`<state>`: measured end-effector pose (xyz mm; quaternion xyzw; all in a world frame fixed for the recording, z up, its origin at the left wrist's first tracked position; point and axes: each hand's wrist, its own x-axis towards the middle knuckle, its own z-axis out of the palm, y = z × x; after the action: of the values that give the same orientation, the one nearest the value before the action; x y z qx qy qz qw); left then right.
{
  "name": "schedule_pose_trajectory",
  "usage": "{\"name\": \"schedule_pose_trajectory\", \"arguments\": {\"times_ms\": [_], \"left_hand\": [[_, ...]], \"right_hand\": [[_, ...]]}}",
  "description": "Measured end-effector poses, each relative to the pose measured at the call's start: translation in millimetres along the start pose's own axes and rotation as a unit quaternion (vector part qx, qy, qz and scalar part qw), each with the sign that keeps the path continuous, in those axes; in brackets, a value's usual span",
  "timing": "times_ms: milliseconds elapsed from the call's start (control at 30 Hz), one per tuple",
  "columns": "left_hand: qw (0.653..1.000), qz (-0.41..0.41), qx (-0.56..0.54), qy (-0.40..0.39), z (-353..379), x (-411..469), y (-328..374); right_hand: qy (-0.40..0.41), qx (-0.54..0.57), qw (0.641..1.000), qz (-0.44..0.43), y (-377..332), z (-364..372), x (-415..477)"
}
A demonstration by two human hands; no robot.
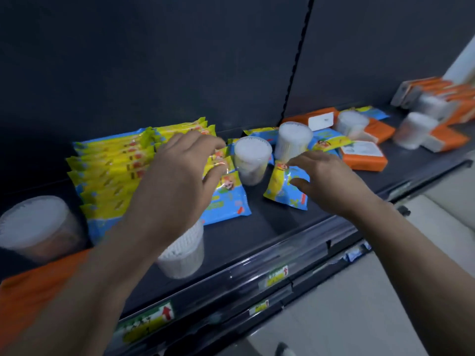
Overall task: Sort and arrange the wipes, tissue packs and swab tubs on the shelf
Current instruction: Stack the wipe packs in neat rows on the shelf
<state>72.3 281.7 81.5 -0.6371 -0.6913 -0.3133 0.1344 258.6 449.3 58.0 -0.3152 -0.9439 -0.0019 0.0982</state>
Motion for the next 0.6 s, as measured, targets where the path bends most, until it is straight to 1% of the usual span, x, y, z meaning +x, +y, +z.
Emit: {"name": "schedule_pose_trajectory", "arguments": {"times_ms": [100, 200, 300, 367, 467, 600], "left_hand": [[1.000, 0.002, -0.026, -0.014, 29.6, 12.8, 34.1], [0.998, -0.023, -0.011, -0.060, 71.5, 27.7, 59.5], [0.989, -0.081, 0.022, -0.125, 111.9, 46.1, 79.1], [0.981, -0.113, 0.042, -0.152, 135.3, 57.7, 87.7], [0.970, -0.163, 0.063, -0.170, 162.8, 69.8, 95.9], [0.949, -0.223, 0.101, -0.201, 180.9, 69.9, 97.0]], "right_hand": [[0.009, 0.011, 1.000, 0.021, 34.8, -4.9, -10.2], [0.015, 0.022, 0.999, 0.028, 72.6, -5.3, -14.1], [0.014, 0.028, 0.999, 0.021, 113.2, -4.2, -14.1], [0.008, 0.033, 0.999, 0.009, 139.7, -3.2, -11.1], [-0.003, 0.038, 0.999, -0.014, 171.4, -2.9, -2.5], [-0.021, 0.050, 0.997, -0.052, 190.0, 4.7, 12.9]]}}
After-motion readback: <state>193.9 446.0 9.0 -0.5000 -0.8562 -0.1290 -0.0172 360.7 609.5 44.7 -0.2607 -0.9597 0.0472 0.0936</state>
